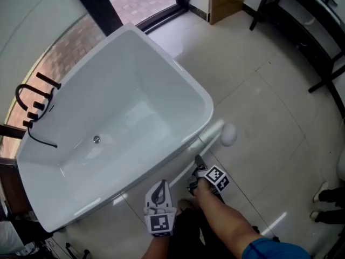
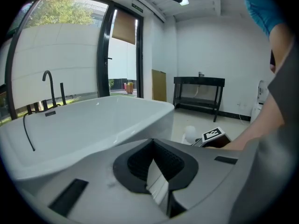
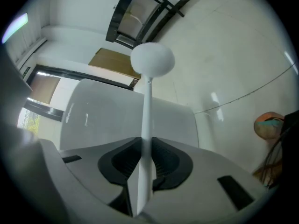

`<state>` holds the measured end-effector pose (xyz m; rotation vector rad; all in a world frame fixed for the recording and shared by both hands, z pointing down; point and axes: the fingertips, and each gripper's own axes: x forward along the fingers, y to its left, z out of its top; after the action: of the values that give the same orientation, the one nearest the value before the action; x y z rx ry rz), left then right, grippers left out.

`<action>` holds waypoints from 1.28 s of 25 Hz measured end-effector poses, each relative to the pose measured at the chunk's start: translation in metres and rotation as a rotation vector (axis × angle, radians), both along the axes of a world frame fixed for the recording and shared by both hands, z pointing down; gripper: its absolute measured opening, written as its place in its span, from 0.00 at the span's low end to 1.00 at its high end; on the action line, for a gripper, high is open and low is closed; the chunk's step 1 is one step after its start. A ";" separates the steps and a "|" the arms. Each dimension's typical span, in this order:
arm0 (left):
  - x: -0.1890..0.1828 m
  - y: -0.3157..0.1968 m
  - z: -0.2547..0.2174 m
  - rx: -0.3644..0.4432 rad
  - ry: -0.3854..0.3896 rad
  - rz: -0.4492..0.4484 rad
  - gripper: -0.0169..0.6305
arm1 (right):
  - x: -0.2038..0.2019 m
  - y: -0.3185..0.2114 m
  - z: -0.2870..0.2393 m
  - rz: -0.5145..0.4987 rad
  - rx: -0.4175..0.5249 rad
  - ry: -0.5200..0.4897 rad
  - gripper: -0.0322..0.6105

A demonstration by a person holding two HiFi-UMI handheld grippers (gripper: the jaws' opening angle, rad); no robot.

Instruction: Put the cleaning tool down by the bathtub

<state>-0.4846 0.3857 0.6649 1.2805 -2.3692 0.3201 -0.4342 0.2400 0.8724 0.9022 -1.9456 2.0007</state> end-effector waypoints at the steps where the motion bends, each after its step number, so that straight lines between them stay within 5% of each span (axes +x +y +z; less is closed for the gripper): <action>1: 0.000 -0.001 0.020 -0.014 -0.008 0.012 0.03 | -0.004 0.001 0.023 -0.004 -0.013 0.003 0.19; 10: -0.028 -0.003 0.220 -0.109 0.045 0.110 0.03 | -0.033 0.003 0.197 -0.052 -0.063 0.078 0.19; 15: -0.028 0.008 0.284 -0.144 0.103 0.152 0.03 | -0.041 0.003 0.269 -0.037 -0.098 0.115 0.19; 23: -0.035 0.001 0.325 -0.129 0.113 0.221 0.03 | -0.060 0.015 0.352 -0.097 -0.180 0.154 0.20; 25: -0.040 -0.001 0.328 -0.130 0.107 0.225 0.03 | -0.064 0.018 0.357 -0.130 -0.193 0.155 0.32; 32: -0.017 0.006 0.287 -0.189 0.171 0.220 0.03 | -0.035 0.011 0.277 -0.208 -0.156 0.165 0.36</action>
<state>-0.5011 0.3915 0.9520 1.4179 -2.0093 0.4699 -0.4695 0.2508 1.1495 0.7661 -1.6934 1.8658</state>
